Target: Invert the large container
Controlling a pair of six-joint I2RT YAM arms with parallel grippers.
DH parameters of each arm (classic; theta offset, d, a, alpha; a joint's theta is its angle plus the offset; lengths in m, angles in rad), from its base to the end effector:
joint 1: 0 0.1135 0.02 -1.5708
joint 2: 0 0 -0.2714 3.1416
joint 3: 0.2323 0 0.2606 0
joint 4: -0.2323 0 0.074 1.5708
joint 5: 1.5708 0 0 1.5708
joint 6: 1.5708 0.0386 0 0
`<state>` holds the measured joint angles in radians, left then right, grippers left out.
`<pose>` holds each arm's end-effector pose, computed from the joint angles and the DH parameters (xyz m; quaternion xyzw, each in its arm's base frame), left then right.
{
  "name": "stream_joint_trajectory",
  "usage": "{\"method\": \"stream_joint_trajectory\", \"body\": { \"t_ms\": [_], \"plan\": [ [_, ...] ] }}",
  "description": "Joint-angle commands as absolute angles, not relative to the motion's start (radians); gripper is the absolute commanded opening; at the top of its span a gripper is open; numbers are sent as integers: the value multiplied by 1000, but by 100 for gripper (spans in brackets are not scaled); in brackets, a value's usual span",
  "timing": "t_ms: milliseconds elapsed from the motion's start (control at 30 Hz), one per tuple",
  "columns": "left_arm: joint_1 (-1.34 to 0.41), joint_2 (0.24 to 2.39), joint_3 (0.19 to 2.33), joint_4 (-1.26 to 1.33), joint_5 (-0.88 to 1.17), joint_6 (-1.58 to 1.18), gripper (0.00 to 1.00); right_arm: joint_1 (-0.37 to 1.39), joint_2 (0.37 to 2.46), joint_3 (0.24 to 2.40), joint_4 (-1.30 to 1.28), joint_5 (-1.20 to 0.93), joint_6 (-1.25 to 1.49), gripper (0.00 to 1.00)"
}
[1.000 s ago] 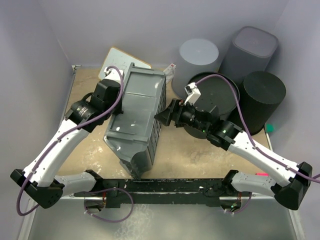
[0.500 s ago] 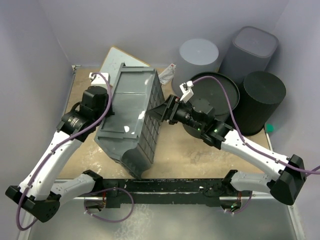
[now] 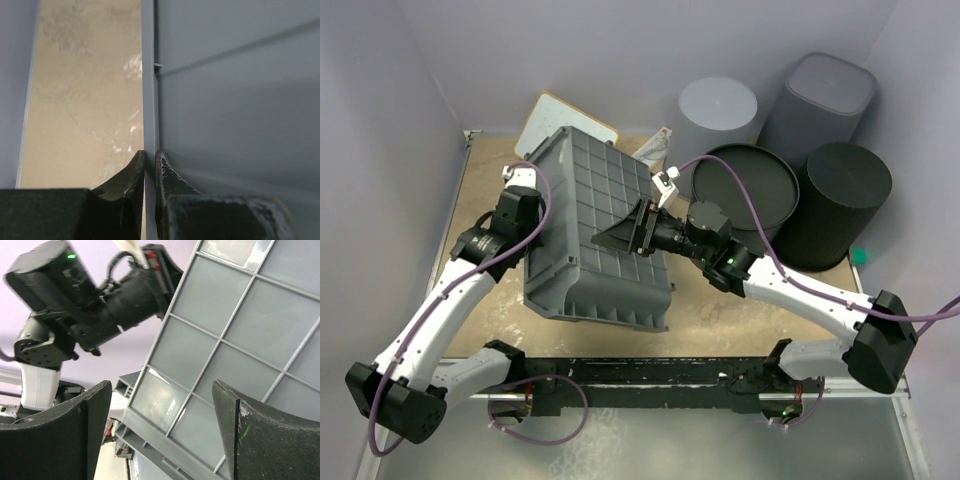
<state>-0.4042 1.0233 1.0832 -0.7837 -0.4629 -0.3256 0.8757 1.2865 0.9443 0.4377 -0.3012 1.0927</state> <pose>0.1995 -0.0666 0.3484 -0.0593 0.8904 0.0526 0.4483 0.1918 0.2479 0.3560 -0.0384 0.6730 0.6652 0.3210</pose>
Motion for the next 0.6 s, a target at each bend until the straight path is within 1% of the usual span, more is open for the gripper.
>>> {"method": "stream_joint_trajectory", "body": {
  "t_ms": [0, 267, 400, 433, 500, 567],
  "plan": [
    [-399, 1035, 1059, -819, -485, -347, 0, 884, 1232, 961, 430, -288, 1066, 83],
    [-398, 1000, 1079, -854, -466, -347, 0, 884, 1152, 915, 304, -212, 1003, 83],
    [-398, 1002, 1113, -908, -452, -358, 0, 884, 1097, 913, 190, -136, 950, 84],
    [-398, 1012, 1121, -927, -435, -362, 4, 884, 1074, 913, 163, -113, 937, 84],
    [-398, 1042, 1138, -961, -409, -380, 16, 884, 1042, 915, 116, -64, 908, 84],
    [-398, 1064, 1142, -977, -383, -397, 21, 884, 1014, 921, 71, -18, 888, 85]
  ]
}}
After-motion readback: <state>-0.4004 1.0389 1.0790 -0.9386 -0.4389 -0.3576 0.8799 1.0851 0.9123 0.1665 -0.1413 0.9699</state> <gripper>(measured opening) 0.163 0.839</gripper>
